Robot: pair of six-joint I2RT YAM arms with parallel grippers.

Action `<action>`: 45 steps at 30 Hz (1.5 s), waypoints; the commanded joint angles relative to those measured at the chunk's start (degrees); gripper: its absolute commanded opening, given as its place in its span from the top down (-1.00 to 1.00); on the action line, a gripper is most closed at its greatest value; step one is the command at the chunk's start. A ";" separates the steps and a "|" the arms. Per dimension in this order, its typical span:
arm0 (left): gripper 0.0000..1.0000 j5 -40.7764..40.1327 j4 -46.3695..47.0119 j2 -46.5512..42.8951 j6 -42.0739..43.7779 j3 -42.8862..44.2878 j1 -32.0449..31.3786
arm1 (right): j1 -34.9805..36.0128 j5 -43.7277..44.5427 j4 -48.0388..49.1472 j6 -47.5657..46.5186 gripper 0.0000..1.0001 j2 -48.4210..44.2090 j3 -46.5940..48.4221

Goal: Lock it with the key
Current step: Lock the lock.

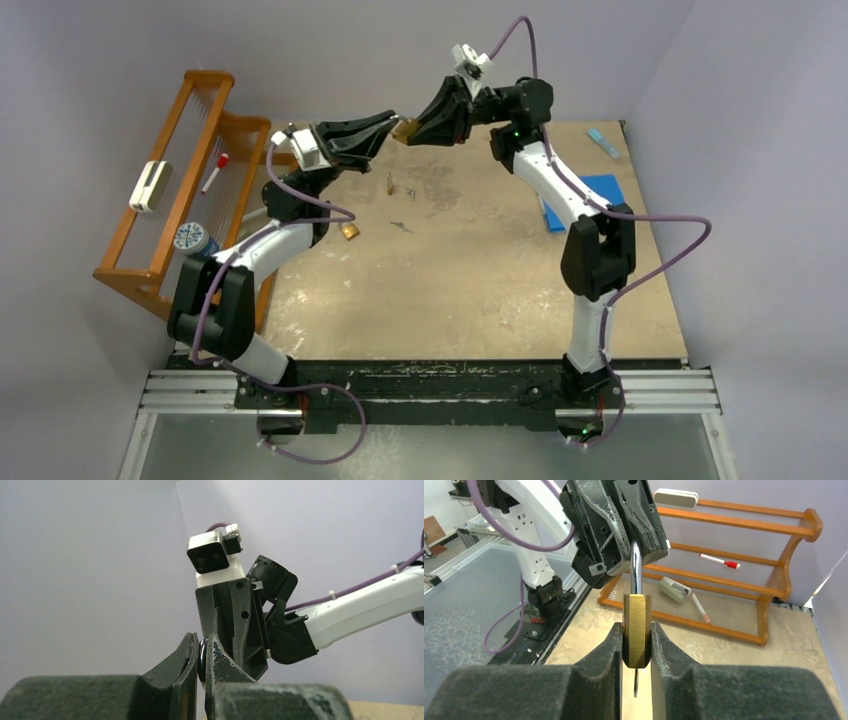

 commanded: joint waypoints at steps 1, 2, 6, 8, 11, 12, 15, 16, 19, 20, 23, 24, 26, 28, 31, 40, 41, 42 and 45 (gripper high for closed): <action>1.00 7.52 -8.26 9.05 -7.25 -2.80 -3.53 | 6.76 3.62 13.50 6.89 1.00 -3.66 7.44; 1.00 7.64 -8.25 9.31 -7.22 -3.15 -3.54 | 6.75 3.48 13.42 6.88 1.00 -3.70 7.60; 1.00 6.22 -13.77 8.61 -2.26 -4.47 -3.58 | 6.49 3.43 9.55 3.00 1.00 -5.31 6.94; 1.00 4.85 -20.40 7.97 2.23 -3.75 -3.75 | 6.40 3.54 7.53 1.18 1.00 -6.09 7.15; 1.00 3.21 -24.75 7.98 5.64 -3.09 -4.34 | 6.31 3.46 5.99 0.20 1.00 -5.99 9.10; 1.00 2.81 -25.37 8.16 6.07 -2.83 -4.59 | 6.31 3.52 5.31 -0.06 1.00 -5.74 9.94; 1.00 1.52 -28.73 8.66 8.43 -1.94 -5.30 | 6.32 3.55 5.25 0.56 1.00 -4.63 12.60; 1.00 1.04 -30.17 8.82 9.62 -1.69 -5.48 | 6.31 3.54 5.49 1.01 1.00 -4.27 13.36; 1.00 -0.16 -32.85 9.64 11.67 -0.99 -5.65 | 6.31 3.81 5.18 1.37 1.00 -3.54 15.57; 1.00 -0.21 -33.19 10.05 11.82 -0.71 -5.65 | 6.31 4.12 4.86 1.29 1.00 -3.21 16.54; 1.00 -0.47 -33.39 11.68 11.62 0.11 -5.82 | 6.31 5.07 4.24 1.38 1.00 -1.78 19.92; 1.00 -0.52 -33.46 12.10 11.60 0.35 -5.90 | 6.36 5.26 4.22 1.69 1.00 -1.09 21.11; 1.00 -1.08 -34.29 12.75 11.93 0.71 -6.04 | 6.40 5.58 4.58 2.81 1.00 0.40 23.59; 1.00 -1.67 -35.91 13.55 12.76 1.36 -6.29 | 6.40 5.86 5.35 4.08 1.00 1.76 25.54; 1.00 -2.33 -37.74 15.23 14.04 2.33 -6.69 | 6.49 6.19 5.40 4.64 1.00 2.82 27.72; 1.00 -3.11 -39.18 20.88 13.85 4.99 -8.77 | 6.50 6.93 1.60 1.58 1.00 2.59 30.41; 1.00 -3.21 -39.45 21.60 13.94 5.34 -9.11 | 6.59 7.03 1.16 1.01 1.00 2.44 30.52; 1.00 -3.28 -39.81 22.15 13.96 5.69 -9.34 | 6.59 7.12 0.80 0.59 1.00 2.31 30.63; 1.00 -3.64 -41.57 24.17 14.88 6.79 -10.30 | 6.50 7.30 -0.23 -0.40 1.00 2.17 31.16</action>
